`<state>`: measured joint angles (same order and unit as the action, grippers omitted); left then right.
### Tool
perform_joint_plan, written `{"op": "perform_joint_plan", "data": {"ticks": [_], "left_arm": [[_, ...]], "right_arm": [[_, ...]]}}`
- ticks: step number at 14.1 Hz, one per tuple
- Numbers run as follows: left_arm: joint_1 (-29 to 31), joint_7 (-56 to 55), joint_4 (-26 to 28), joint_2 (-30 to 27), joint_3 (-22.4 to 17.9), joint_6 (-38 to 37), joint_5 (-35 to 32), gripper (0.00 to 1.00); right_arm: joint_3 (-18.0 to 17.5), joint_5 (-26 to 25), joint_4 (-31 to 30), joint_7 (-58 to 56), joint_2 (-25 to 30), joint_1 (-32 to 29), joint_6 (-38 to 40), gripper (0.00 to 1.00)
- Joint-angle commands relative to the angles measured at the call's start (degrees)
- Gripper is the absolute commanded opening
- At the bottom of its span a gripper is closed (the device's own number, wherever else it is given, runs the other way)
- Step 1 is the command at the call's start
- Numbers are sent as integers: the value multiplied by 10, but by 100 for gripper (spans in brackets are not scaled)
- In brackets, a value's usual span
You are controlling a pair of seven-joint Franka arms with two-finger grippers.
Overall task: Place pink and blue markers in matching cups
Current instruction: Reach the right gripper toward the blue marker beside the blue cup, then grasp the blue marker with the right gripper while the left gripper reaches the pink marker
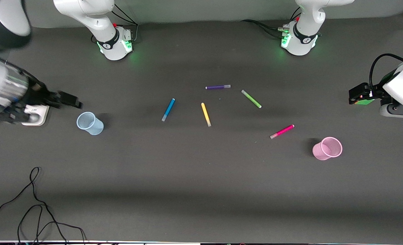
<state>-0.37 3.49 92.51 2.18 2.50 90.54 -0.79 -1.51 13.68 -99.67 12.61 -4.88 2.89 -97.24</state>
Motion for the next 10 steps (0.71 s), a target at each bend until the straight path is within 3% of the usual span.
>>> {"op": "perform_joint_plan", "data": {"ticks": [1, 4, 6, 10], "left_arm": [[-15, -8, -5, 2, 0, -12, 14, 100], [-27, -21, 3, 2, 13, -29, 61, 100], [-45, -23, 8, 2, 18, -36, 63, 100], [-71, -4, 15, 5, 18, -47, 50, 100]], "right_arm": [[-39, 18, 20, 99, -79, 11, -49, 99], [-50, 24, 26, 135, -159, 39, -77, 99], [-60, 80, 26, 144, -218, 48, -65, 99], [-60, 119, 27, 148, -289, 62, -66, 99]]}}
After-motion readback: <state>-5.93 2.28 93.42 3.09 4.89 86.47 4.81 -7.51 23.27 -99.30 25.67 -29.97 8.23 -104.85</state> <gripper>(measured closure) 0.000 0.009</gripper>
